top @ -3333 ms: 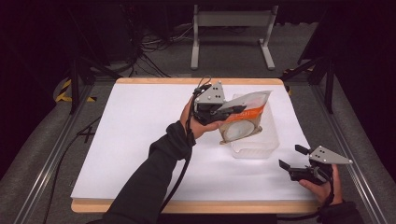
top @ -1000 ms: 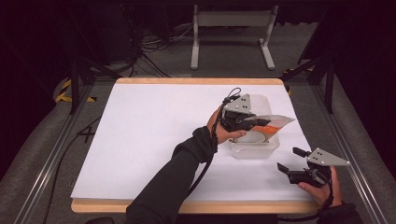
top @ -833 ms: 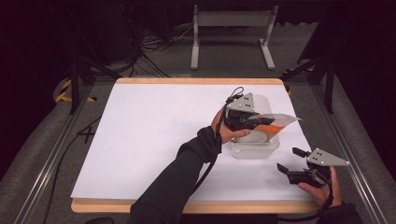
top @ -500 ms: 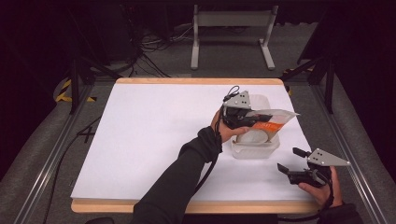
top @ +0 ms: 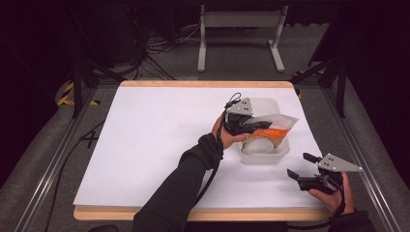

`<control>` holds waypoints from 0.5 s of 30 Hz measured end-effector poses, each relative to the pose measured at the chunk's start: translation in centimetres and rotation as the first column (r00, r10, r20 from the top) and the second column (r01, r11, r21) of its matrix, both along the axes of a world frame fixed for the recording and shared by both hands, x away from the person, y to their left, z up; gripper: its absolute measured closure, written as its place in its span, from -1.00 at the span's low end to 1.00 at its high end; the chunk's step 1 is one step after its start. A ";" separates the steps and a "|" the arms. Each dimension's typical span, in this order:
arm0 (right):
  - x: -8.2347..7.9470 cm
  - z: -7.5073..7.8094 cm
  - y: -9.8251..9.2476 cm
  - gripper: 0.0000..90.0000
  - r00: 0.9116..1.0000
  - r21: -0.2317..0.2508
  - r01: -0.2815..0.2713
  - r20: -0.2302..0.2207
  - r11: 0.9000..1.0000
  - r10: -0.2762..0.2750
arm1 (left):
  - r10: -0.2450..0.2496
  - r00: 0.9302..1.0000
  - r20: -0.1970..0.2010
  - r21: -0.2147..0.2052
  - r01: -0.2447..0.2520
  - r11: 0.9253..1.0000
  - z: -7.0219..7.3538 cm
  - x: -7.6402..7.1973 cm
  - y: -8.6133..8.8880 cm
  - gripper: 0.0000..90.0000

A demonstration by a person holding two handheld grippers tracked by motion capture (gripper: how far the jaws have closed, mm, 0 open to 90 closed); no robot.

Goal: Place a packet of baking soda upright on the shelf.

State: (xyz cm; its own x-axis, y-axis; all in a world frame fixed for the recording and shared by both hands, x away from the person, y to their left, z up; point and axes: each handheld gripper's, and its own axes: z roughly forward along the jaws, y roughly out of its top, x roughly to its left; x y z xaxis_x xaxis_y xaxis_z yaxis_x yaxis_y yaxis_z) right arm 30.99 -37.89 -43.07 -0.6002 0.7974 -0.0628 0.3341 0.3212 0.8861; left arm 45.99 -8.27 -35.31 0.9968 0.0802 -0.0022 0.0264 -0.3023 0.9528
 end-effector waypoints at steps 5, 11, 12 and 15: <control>0.0 -0.1 0.1 -0.71 1.000 -0.010 -0.003 -0.003 1.000 0.003 | 0.021 1.000 0.002 0.020 -0.022 1.000 -0.1 -0.2 0.1 1.00; 0.0 -0.1 0.3 -0.71 1.000 -0.011 -0.005 -0.007 1.000 0.005 | 0.029 0.999 0.030 0.059 -0.031 0.998 0.0 -0.5 -0.5 1.00; 0.0 -0.1 0.3 -0.71 1.000 -0.011 -0.005 -0.007 1.000 0.005 | 0.029 0.999 0.030 0.059 -0.031 0.998 0.0 -0.5 -0.5 1.00; 0.1 -0.1 0.3 -0.71 1.000 -0.012 -0.004 -0.005 1.000 0.004 | 0.030 0.999 0.019 0.049 -0.031 0.998 0.0 -0.6 -0.3 1.00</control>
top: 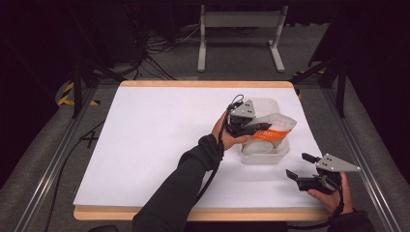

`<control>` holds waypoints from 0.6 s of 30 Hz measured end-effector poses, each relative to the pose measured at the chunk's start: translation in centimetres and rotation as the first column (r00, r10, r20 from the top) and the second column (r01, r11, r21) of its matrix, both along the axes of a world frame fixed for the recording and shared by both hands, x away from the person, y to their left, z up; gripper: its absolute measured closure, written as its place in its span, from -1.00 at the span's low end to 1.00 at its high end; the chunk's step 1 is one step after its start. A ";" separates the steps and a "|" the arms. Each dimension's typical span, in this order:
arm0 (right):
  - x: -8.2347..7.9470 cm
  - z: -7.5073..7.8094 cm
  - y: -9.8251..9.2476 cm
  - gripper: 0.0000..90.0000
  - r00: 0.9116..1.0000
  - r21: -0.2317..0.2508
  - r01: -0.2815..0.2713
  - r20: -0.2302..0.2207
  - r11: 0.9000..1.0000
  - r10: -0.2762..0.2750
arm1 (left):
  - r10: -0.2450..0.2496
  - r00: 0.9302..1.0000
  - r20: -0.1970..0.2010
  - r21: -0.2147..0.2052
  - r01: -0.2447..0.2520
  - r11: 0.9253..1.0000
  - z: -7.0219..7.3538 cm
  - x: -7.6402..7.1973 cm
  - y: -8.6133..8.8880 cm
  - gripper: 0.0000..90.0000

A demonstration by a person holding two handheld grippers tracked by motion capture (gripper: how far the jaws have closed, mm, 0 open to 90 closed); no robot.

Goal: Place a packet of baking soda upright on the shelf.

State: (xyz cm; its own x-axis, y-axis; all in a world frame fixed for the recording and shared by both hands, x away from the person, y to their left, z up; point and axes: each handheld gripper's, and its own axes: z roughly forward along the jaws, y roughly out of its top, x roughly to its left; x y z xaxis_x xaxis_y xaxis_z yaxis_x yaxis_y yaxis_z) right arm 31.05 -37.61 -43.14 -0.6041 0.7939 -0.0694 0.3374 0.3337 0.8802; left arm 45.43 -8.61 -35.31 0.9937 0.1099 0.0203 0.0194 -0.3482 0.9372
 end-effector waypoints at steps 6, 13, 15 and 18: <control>0.0 0.0 0.1 -0.71 1.000 -0.002 -0.001 -0.003 1.000 0.001 | 0.001 1.000 0.022 0.037 -0.002 0.999 0.2 0.0 0.0 1.00; 0.0 0.0 0.1 -0.71 1.000 -0.009 0.001 -0.004 1.000 -0.001 | -0.007 0.998 0.056 0.129 0.000 0.992 1.3 -0.4 -0.1 1.00; 0.0 0.0 0.2 -0.71 1.000 -0.009 -0.001 -0.003 1.000 0.001 | -0.013 0.997 0.071 0.168 0.001 0.986 1.7 -0.5 -0.1 0.99; 0.0 0.0 0.1 -0.71 1.000 -0.010 0.002 -0.006 1.000 -0.002 | -0.015 0.995 0.095 0.223 -0.007 0.975 2.3 -0.7 -0.2 0.98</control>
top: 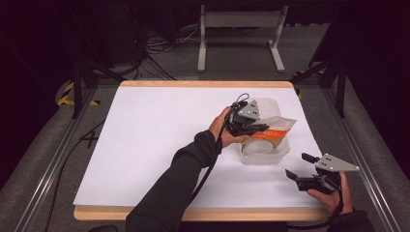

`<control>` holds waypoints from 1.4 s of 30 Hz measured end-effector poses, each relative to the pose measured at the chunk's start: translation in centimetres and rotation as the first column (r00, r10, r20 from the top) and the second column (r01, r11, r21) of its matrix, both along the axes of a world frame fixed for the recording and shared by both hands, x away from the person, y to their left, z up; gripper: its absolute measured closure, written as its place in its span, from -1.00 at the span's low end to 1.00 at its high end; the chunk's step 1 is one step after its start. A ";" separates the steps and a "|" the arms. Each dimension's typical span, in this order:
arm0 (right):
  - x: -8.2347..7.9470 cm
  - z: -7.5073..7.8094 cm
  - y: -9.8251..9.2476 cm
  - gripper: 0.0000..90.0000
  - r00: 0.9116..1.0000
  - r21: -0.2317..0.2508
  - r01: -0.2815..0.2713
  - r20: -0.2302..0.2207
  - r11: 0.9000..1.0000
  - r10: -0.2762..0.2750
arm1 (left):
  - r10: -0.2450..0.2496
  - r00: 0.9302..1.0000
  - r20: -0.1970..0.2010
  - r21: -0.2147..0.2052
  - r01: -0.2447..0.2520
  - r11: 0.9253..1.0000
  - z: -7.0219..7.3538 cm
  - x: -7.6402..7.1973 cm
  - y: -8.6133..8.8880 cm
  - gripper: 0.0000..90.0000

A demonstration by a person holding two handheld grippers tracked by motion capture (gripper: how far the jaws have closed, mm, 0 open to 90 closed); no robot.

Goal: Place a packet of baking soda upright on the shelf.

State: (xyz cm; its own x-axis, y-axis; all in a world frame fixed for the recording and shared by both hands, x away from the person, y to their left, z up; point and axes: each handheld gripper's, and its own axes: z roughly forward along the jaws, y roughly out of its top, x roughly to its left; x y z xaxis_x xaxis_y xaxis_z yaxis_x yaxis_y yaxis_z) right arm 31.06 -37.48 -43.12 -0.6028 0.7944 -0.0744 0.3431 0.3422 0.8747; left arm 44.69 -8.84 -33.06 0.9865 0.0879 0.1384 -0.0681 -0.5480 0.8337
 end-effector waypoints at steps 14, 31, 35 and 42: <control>0.0 -0.1 -0.1 -0.70 1.000 -0.014 0.006 -0.010 1.000 -0.006 | 0.024 0.998 0.061 0.123 -0.032 0.992 1.1 -0.2 0.5 0.85; -0.1 0.2 0.0 -0.68 1.000 -0.021 0.005 0.006 1.000 -0.005 | 0.061 0.992 0.111 0.088 -0.071 0.994 2.6 -1.0 2.9 0.79; -0.2 0.3 0.1 -0.68 1.000 -0.024 0.002 0.007 1.000 -0.002 | 0.075 0.989 0.127 0.075 -0.085 0.994 2.7 -1.2 3.4 0.72; -0.2 0.3 0.2 -0.68 1.000 -0.030 0.000 0.012 1.000 0.000 | 0.104 0.982 0.159 0.065 -0.115 0.991 2.9 -1.9 4.6 0.51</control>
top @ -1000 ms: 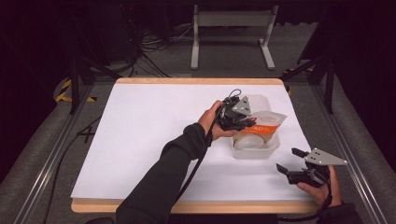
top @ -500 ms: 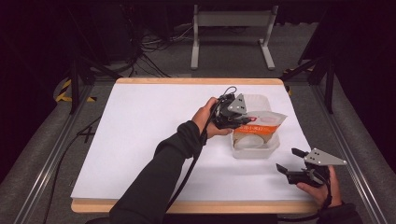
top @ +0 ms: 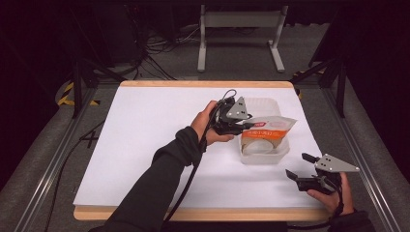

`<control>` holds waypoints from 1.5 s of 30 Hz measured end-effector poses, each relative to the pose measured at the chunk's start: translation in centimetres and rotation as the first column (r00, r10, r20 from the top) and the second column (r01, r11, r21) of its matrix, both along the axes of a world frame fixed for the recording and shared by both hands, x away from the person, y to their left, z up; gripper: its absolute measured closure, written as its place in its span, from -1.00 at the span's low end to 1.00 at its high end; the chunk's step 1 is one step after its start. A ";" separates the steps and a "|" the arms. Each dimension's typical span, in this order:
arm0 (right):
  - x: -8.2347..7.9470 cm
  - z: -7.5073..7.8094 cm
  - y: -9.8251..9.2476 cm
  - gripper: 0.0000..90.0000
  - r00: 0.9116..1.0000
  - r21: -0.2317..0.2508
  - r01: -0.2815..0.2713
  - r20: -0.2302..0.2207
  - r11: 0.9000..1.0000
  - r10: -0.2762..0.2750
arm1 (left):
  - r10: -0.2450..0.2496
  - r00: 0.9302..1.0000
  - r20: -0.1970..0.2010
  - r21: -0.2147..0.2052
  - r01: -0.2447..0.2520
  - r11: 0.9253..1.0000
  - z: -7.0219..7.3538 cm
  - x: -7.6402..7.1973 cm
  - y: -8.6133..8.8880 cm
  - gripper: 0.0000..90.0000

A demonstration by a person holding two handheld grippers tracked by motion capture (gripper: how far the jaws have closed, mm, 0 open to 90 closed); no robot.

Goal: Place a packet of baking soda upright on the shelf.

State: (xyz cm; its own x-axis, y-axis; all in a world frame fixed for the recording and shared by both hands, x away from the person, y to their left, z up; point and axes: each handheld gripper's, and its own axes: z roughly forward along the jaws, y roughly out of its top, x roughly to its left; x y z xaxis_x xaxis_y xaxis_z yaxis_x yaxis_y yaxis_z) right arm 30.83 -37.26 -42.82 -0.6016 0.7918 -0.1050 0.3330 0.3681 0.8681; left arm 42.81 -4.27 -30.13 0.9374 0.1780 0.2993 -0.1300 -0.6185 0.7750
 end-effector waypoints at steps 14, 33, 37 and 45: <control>0.0 0.0 0.2 -0.68 1.000 -0.007 -0.002 0.000 1.000 0.002 | 0.079 0.997 0.022 -0.009 -0.079 0.997 -1.3 -0.8 4.2 0.19; -0.1 0.0 0.5 -0.68 1.000 -0.021 -0.009 0.003 1.000 0.009 | 0.240 0.971 -0.019 0.062 -0.238 0.969 -7.2 -1.6 10.4 -0.35; -0.1 0.0 0.7 -0.68 1.000 -0.026 -0.011 0.002 1.000 0.011 | 0.264 0.964 -0.022 0.068 -0.262 0.963 -8.0 -1.8 11.8 -0.42; -0.2 0.0 0.8 -0.68 1.000 -0.040 -0.014 0.007 0.999 0.014 | 0.323 0.945 -0.044 0.059 -0.320 0.946 -9.2 -2.5 14.8 -0.55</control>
